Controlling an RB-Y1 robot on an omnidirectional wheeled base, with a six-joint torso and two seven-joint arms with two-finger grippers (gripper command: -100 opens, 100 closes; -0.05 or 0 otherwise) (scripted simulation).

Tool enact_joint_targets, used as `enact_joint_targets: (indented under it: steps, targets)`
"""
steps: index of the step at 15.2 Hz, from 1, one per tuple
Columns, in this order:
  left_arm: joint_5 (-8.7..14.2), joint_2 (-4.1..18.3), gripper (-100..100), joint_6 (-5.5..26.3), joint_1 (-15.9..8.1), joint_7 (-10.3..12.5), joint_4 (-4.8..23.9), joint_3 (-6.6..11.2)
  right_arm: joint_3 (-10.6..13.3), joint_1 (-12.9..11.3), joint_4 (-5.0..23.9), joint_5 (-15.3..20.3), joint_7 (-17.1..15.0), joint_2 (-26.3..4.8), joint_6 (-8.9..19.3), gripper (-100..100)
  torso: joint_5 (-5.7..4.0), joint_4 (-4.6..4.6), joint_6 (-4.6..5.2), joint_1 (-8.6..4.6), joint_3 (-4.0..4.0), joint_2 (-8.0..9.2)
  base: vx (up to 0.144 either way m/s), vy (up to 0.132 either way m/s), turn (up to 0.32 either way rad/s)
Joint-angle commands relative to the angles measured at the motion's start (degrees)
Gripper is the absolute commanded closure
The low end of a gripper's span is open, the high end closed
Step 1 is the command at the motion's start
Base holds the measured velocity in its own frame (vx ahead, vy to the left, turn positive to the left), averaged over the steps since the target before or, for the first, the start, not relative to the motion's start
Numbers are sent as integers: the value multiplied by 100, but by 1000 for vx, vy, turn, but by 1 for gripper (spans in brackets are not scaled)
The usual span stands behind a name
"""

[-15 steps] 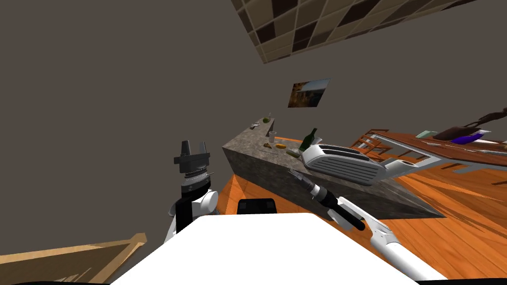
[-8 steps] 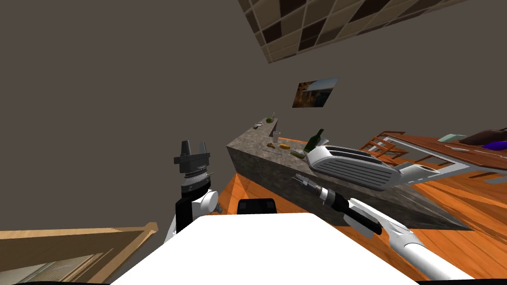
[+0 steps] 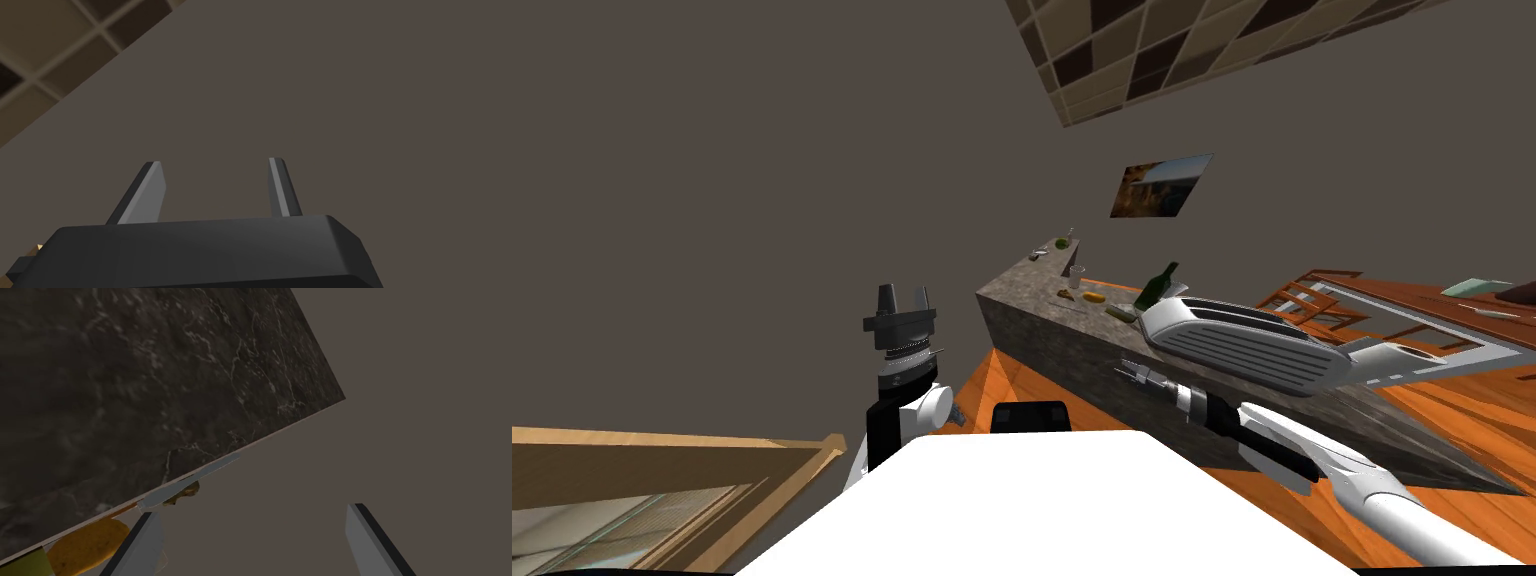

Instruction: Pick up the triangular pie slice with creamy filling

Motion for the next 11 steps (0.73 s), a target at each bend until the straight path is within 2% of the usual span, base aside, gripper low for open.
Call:
enact_joint_targets:
  steps: [1, 3, 4, 5, 6, 7, 8, 10, 11]
  targets:
    - [0, 0, 0, 0, 0, 0, 0, 0, 102, -87, 286, 124, 12, -214, -126, -100, 0, 0, 0, 0, 0, 0, -9, 42, 209]
    - [0, 0, 0, 0, 1, 0, 0, 0, 102, -87, 468, 124, 12, -214, -126, -100, 0, -1, 5, 4, -1, -2, 0, 26, 28]
    - [0, 0, 0, 0, 1, 0, 0, 0, 223, -148, 657, 294, 23, -495, -247, -100, 0, -1, 7, 1, -1, -1, -4, 38, 120]
    - [0, 0, 0, 0, 0, 0, 0, 0, 223, -148, 827, 294, 23, -535, -247, -100, 1, 0, 1, 4, -1, -2, -1, 45, 182]
    - [0, 0, 0, 0, 0, 0, 0, 0, 223, -148, 877, 294, 23, -535, -247, -100, 2, -1, 2, 6, -2, -3, 3, 30, 75]
    - [0, 0, 0, 0, 1, 0, 0, 0, 345, -212, 1091, 463, 36, -778, -365, -100, 0, -1, 4, 5, -2, -3, 6, 40, 163]
    - [0, 0, 0, 0, 0, 0, 0, 0, 345, -212, 1235, 463, 36, -839, -365, -100, 2, -1, 1, 6, -3, -5, 9, 43, 175]
    - [0, 0, 0, 0, 1, 0, 0, 0, 345, -212, 1281, 463, 36, -839, -365, -100, 1, -1, 4, 5, -4, -6, 8, 21, 30]
    - [0, 0, 0, 0, 1, 0, 0, 1, 466, -278, 1481, 631, 50, -1117, -482, -100, 0, -1, 6, 1, -3, -5, 11, 28, 144]
